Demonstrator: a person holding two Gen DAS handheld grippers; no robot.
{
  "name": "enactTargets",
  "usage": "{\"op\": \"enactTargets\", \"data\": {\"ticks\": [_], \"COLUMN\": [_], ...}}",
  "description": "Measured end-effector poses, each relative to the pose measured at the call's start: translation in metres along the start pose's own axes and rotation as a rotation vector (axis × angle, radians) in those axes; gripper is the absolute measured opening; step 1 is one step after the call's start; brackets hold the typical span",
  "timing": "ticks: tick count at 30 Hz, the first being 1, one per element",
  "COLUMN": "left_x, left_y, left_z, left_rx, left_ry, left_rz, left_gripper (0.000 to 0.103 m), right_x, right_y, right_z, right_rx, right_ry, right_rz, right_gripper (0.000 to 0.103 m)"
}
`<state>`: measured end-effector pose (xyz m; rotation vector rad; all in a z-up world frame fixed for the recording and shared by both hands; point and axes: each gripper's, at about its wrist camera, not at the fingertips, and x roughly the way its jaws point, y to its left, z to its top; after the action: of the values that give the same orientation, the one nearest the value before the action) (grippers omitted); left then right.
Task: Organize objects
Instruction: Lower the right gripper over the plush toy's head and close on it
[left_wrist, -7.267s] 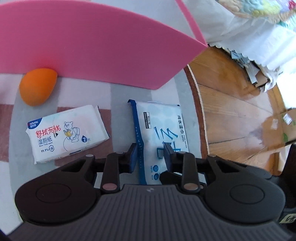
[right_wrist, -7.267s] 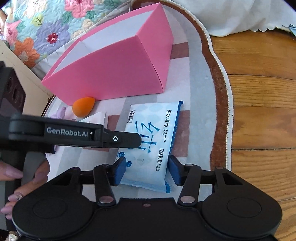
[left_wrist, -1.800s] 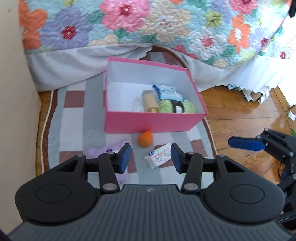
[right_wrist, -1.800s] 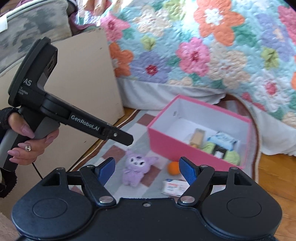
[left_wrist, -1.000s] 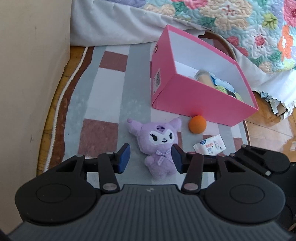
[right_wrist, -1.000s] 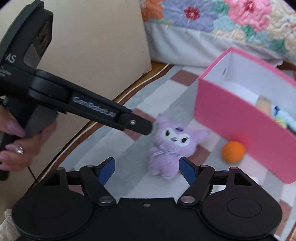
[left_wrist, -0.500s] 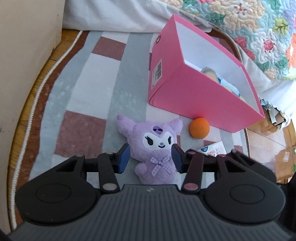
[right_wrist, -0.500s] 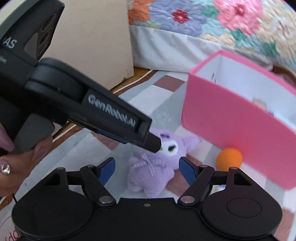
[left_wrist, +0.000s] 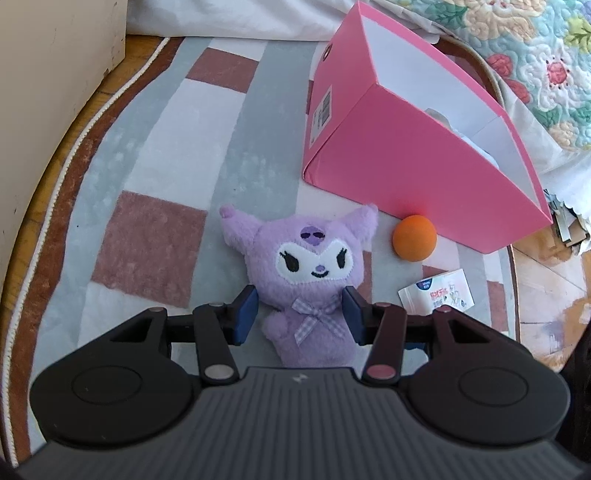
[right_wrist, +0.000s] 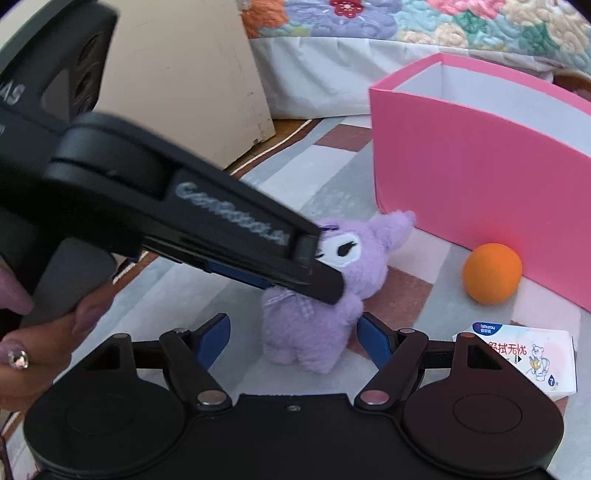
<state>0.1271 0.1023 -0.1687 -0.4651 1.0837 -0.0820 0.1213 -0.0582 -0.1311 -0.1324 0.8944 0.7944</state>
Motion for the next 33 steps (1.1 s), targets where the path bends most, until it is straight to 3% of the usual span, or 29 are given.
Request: {"op": "enactTargets", "data": {"ticks": [3,5,6,8,10,16,19,27,33], "left_x": [0.006,0.008,0.008,0.01,0.014,0.019,0.016,0.003,-0.012], "left_y": [-0.001,-0.001,-0.003,-0.007,-0.01,-0.028,-0.025,-0.035,-0.055], "left_z": [-0.002,-0.005,-0.006,-0.006,-0.006,-0.007,-0.008,-0.012,-0.021], "left_rx": [-0.012,-0.035,-0.035,-0.04,-0.068,-0.043,-0.101,-0.038,0.061], "left_ry": [0.027,0.015,0.005,-0.024,-0.041,-0.048,-0.042,-0.003,-0.018], "left_rz": [0.014,0.006,0.009,0.023,0.008,0.08,0.058,0.062,0.083], "left_gripper": [0.049,0.049,0.048,0.045,0.036,0.032,0.03,0.031,0.038], "right_x": [0.003,0.004,0.005,0.002,0.002,0.001,0.001,-0.008,-0.016], "right_y": [0.005,0.007,0.009,0.012,0.014,0.003,0.002,0.01,0.018], "right_z": [-0.003,-0.006,-0.008,-0.01,-0.011,-0.008,-0.007,-0.009,-0.018], "right_rx": [-0.03,-0.068,-0.097,-0.126,-0.135,-0.066,-0.041,-0.065,-0.11], "right_ry": [0.006,0.005,0.009,-0.002,-0.004,-0.019,-0.023,-0.023,-0.017], "right_rz": [-0.059,-0.113,-0.14,-0.131,-0.128,-0.078,-0.065,-0.046,-0.098], "right_gripper": [0.077,0.066,0.065,0.057,0.055,0.054,0.055,0.047,0.046]}}
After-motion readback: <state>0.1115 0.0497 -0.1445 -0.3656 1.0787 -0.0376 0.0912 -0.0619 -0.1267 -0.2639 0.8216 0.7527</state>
